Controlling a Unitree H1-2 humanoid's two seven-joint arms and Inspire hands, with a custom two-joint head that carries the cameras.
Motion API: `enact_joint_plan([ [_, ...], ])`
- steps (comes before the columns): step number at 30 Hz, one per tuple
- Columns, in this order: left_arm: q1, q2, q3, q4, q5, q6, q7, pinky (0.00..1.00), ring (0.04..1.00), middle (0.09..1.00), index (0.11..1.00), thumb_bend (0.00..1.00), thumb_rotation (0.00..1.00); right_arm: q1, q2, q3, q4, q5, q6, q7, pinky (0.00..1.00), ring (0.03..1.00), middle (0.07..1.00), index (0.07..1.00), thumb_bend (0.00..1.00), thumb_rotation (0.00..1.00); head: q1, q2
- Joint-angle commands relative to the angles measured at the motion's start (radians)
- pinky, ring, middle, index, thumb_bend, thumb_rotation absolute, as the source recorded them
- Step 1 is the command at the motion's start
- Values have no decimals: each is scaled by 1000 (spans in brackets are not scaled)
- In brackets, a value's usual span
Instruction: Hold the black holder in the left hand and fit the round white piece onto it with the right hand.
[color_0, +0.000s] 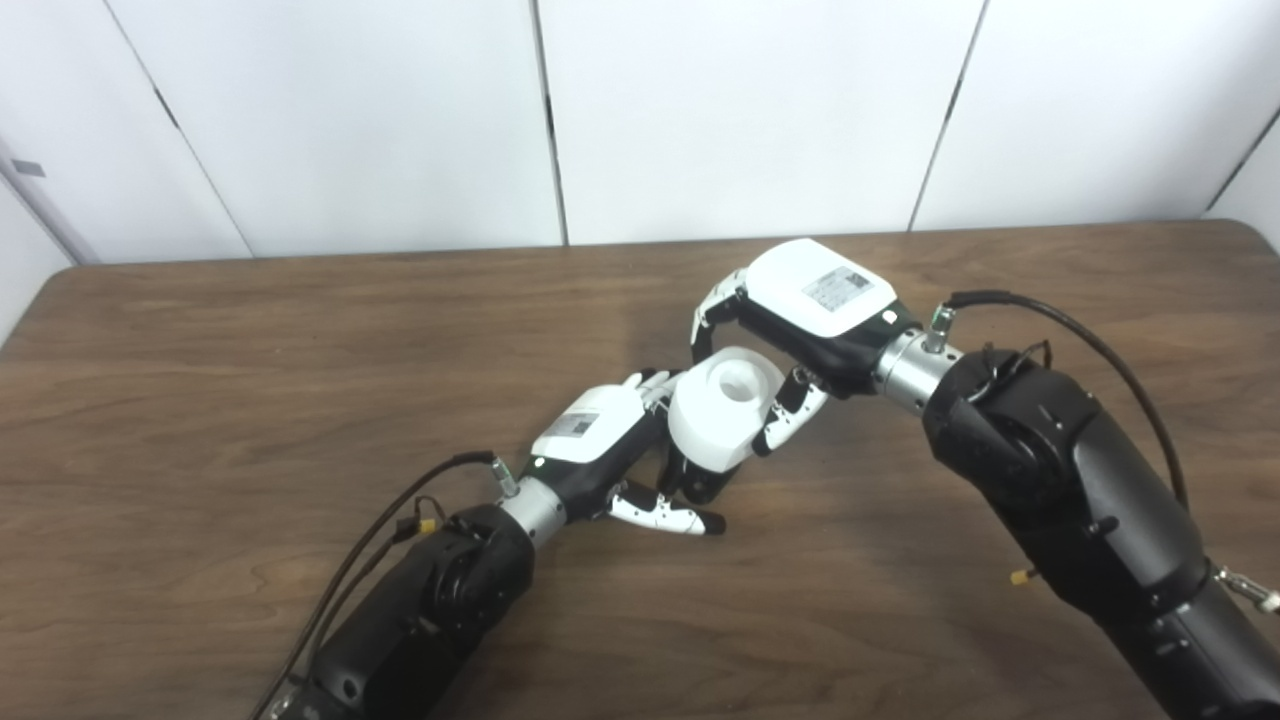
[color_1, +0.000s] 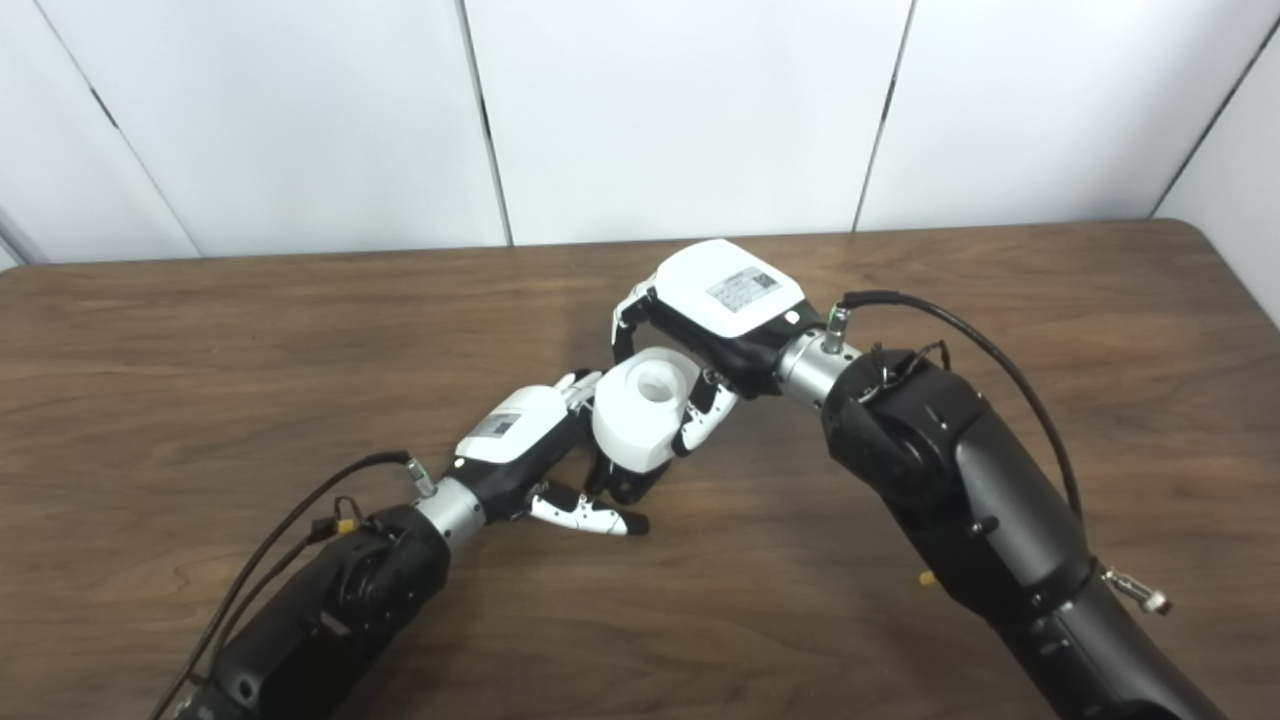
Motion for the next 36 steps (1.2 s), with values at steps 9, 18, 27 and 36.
enact_joint_plan([
  [9, 39, 6, -44, 35, 16, 14, -99, 983, 1000, 983, 484, 524, 65, -2, -18, 19, 18, 14, 0, 72, 646, 752, 714, 481, 527, 142, -2, -1],
  [18, 37, 5, -43, 42, 15, 6, -93, 975, 1000, 977, 484, 524, 65, -26, -38, 33, -16, 37, 52, 178, 686, 796, 801, 725, 783, 242, -3, -3],
  [27, 36, 6, -40, 47, 10, -1, -95, 976, 1000, 980, 484, 524, 65, -42, -46, 14, -40, 63, 65, 224, 736, 856, 918, 1000, 1000, 342, -12, -5],
  [36, 34, 5, -39, 54, 18, -3, -94, 971, 994, 977, 485, 524, 66, -41, -56, -4, -45, 80, 44, 220, 721, 843, 897, 1000, 1000, 328, -14, -4],
])
